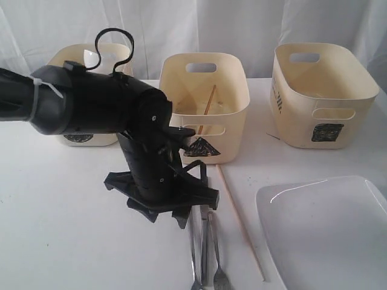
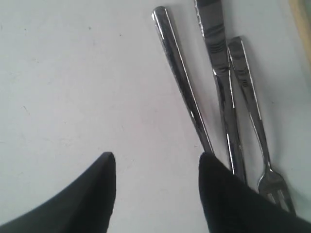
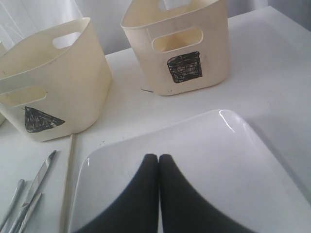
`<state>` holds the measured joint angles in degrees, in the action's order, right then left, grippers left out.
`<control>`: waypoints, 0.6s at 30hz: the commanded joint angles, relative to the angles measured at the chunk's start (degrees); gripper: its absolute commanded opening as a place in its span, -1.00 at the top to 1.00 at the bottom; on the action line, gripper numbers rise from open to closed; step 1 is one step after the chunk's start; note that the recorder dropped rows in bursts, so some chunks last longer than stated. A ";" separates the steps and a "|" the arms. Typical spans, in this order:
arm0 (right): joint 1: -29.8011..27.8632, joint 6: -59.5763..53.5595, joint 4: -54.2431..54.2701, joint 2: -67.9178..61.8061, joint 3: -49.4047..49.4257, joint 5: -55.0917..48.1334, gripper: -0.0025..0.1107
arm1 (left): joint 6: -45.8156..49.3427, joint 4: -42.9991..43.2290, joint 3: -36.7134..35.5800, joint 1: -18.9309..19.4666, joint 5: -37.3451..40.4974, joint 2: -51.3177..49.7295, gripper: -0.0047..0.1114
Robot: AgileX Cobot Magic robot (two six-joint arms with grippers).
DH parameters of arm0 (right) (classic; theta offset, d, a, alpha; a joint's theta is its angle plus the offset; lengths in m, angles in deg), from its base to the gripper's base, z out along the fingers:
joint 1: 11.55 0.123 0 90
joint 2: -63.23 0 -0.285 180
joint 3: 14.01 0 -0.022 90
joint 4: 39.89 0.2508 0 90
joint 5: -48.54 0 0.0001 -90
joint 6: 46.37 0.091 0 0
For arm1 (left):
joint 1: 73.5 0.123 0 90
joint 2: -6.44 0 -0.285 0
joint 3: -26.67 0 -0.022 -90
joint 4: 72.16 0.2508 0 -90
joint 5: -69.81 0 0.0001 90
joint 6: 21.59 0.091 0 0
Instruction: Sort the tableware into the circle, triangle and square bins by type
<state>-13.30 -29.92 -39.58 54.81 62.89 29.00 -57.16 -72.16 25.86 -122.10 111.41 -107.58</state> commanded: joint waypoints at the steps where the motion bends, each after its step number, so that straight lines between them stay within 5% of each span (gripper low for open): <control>1: 0.02 0.23 -0.31 0.16 0.32 0.29 0.96 | -0.81 0.31 2.08 -0.09 2.94 0.64 -0.05; 18: 0.02 0.23 -0.31 0.16 0.32 0.29 0.96 | -3.93 0.45 11.00 -1.79 7.12 -8.36 -0.05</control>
<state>-13.30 -29.89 -39.58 54.81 62.89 29.00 -60.08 -71.49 36.17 -123.49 116.97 -115.51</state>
